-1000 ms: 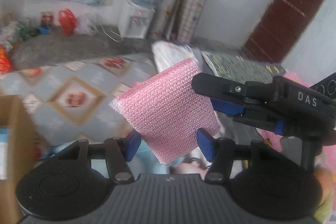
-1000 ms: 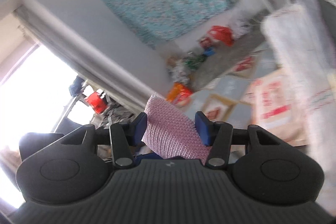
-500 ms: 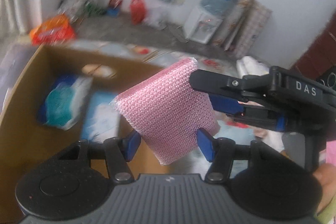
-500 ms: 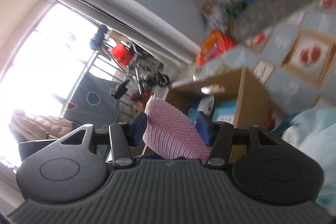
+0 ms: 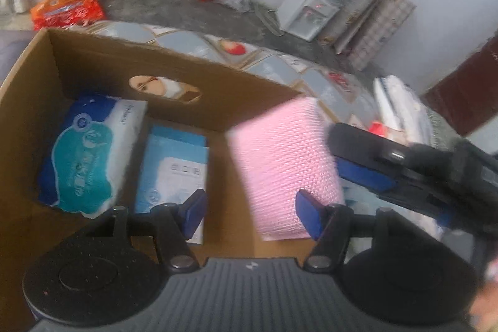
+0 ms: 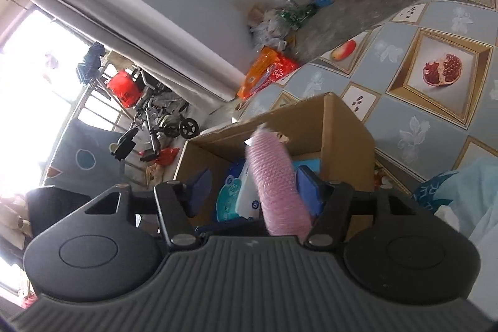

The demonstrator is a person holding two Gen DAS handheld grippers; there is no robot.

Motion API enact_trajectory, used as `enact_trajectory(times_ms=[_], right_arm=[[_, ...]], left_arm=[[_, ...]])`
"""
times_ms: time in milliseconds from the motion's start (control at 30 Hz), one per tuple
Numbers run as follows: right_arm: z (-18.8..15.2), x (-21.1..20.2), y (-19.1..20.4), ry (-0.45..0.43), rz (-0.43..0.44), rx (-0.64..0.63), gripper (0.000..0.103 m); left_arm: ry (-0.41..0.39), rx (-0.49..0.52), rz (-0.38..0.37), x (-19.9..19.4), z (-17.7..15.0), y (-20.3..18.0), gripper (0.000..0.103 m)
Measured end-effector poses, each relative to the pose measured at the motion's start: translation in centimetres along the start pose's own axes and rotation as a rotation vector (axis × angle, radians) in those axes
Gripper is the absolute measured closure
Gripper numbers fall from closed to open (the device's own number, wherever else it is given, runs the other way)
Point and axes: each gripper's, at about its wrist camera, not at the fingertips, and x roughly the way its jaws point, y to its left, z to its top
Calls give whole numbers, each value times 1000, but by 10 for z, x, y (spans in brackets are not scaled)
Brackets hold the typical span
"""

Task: Organize soft objects
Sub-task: 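Carry the pink knitted cloth with both grippers over the cardboard box, then lower the pink cloth beside the bandage box and open both grippers, then move both grippers to the white cotton-swab bag on the pile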

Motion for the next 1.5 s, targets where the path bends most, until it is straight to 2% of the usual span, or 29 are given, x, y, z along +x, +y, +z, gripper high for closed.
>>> enact_trajectory(times_ms=[167,333,533,733,1033,1300,1500], right_arm=[[-2,6,-4,22,17,-3,41],[-1,18,-10,46,21,11,41],[1,21,-16,69,79,77,40],[5,22,-17,78,125,126,32],[12,1,-18,26,187,151,30],[13,-21,-25,3,201,139,29],[8,-48,-34,-14,183,110,29]], left_arm=[[24,-63,-12,14,4,18,37],[37,-63,11,21,1,17,38],[40,-68,26,19,3,20,38],[46,-97,11,18,4,25,37],[35,-64,-23,13,4,13,31],[48,-29,7,20,1,1,31],[-3,-23,53,-6,-4,-10,28]])
